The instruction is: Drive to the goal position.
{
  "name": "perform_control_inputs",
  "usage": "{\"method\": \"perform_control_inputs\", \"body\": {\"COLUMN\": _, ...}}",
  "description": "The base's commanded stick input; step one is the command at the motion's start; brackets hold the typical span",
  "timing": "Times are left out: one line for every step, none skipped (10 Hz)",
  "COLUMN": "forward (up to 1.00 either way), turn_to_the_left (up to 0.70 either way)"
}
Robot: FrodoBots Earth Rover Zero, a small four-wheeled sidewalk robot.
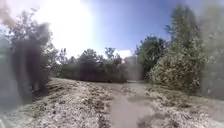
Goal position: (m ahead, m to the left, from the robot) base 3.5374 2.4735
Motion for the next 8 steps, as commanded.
{"method": "perform_control_inputs", "body": {"forward": 0.30, "turn_to_the_left": 0.00}}
{"method": "perform_control_inputs", "body": {"forward": 0.30, "turn_to_the_left": 0.00}}
{"method": "perform_control_inputs", "body": {"forward": 0.30, "turn_to_the_left": 0.00}}
{"method": "perform_control_inputs", "body": {"forward": 0.30, "turn_to_the_left": -0.04}}
{"method": "perform_control_inputs", "body": {"forward": 0.30, "turn_to_the_left": -0.26}}
{"method": "perform_control_inputs", "body": {"forward": 0.30, "turn_to_the_left": -0.48}}
{"method": "perform_control_inputs", "body": {"forward": 0.30, "turn_to_the_left": -0.70}}
{"method": "perform_control_inputs", "body": {"forward": 0.30, "turn_to_the_left": -0.68}}
